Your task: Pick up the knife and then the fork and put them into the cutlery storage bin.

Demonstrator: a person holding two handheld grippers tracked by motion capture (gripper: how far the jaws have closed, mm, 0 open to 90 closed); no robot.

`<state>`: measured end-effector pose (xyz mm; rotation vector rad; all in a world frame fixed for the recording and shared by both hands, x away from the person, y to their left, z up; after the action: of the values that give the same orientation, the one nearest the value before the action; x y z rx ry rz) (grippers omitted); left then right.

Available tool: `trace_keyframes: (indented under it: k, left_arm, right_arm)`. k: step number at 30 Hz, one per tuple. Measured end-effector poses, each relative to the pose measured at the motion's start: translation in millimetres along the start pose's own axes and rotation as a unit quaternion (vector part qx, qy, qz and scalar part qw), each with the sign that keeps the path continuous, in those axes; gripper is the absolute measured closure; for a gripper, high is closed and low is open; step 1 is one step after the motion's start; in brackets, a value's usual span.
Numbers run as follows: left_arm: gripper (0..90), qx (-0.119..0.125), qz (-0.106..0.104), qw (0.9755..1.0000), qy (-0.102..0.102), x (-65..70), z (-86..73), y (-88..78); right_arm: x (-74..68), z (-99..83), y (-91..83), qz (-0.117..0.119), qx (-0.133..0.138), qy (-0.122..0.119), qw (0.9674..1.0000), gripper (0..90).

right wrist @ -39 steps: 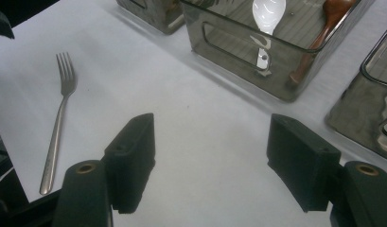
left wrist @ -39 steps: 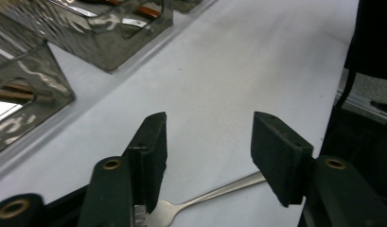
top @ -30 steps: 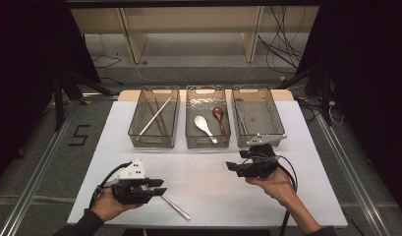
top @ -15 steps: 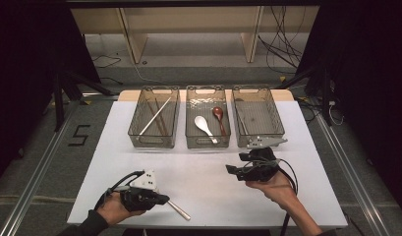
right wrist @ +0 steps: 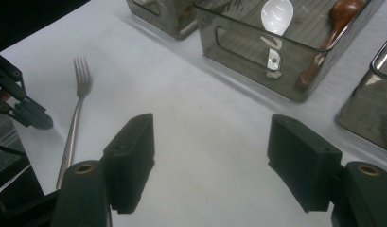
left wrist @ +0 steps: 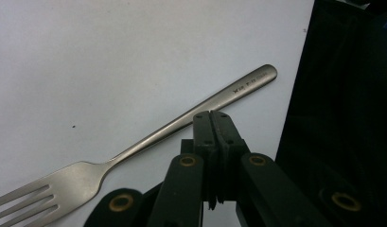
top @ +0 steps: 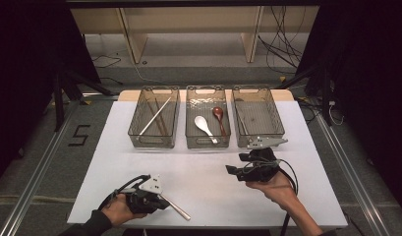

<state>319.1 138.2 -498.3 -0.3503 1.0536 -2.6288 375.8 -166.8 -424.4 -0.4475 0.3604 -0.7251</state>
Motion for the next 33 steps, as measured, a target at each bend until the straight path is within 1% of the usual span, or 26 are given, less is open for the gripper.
trace_keyframes:
  k: [4, 7, 8, 10, 13, 15, 19, 22, 25, 27, 29, 33]
  left_arm:
    - [88.8, -0.008, 0.004, 1.0, 0.0, -1.9, -1.5, 4.2]
    - [88.7, -0.016, 0.011, 0.9998, 0.007, -2.9, -2.8, 6.7]
    - [88.8, -0.015, 0.012, 0.9998, 0.005, -2.6, -2.8, 7.9]
    - [88.7, -0.021, 0.014, 0.9996, 0.011, -3.0, -3.0, 9.5]
    - [88.7, -0.025, 0.017, 0.9995, 0.014, -3.1, -2.2, 12.0]
    - [88.7, -0.03, 0.019, 0.9992, 0.02, -3.1, -2.1, 14.5]
    - [88.8, -0.021, 0.024, 0.9993, 0.017, -4.9, 1.0, 15.8]
    - [88.8, -0.02, 0.027, 0.9992, 0.022, -6.3, 2.8, 17.4]
    - [88.8, -0.026, 0.028, 0.9988, 0.031, -6.0, 3.3, 18.0]
    - [88.9, -0.028, 0.03, 0.9986, 0.034, -5.5, 3.6, 18.0]
    - [88.9, -0.027, 0.034, 0.9983, 0.038, -5.4, 3.9, 18.5]
    - [88.9, -0.023, 0.044, 0.9981, 0.037, -7.6, 5.9, 20.7]
  right_arm:
    - [0.0, 0.0, -0.2, 0.0, -0.001, 0.001, 1.0, 33.6]
    - [0.2, 0.3, -0.7, 0.001, -0.001, 0.001, 1.0, 33.6]
    - [0.1, 0.5, -0.8, 0.001, 0.0, 0.002, 1.0, 33.6]
    - [0.1, 0.6, -0.9, 0.0, 0.0, 0.003, 1.0, 33.6]
    - [0.1, 0.7, -1.1, 0.0, 0.0, 0.002, 1.0, 33.7]
    - [0.3, 0.9, -1.4, 0.001, 0.001, 0.003, 1.0, 33.7]
    - [1.5, 1.2, -2.5, -0.001, 0.002, 0.004, 1.0, 33.7]
    - [1.5, 1.6, -2.9, -0.003, 0.003, 0.005, 1.0, 33.8]
    - [1.4, 1.5, -3.0, -0.002, 0.003, 0.004, 1.0, 33.9]
    - [1.5, 1.5, -3.2, -0.002, 0.003, 0.004, 1.0, 34.0]
    - [2.2, 1.7, -3.2, -0.002, 0.004, 0.004, 1.0, 34.0]
    - [2.1, 1.9, -3.2, -0.003, 0.005, 0.003, 1.0, 34.0]
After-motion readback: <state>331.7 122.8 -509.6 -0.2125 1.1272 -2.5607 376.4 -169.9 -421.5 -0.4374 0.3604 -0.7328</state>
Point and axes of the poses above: each handheld gripper's, and its own axes: y roughly forward along the jaws, z roughly out of its top, x roughly to its right, the point moved 4 cm from there along y, roughly forward along the jaws, and after that the axes turned 10 degrees about x, right-handed, at the moved point
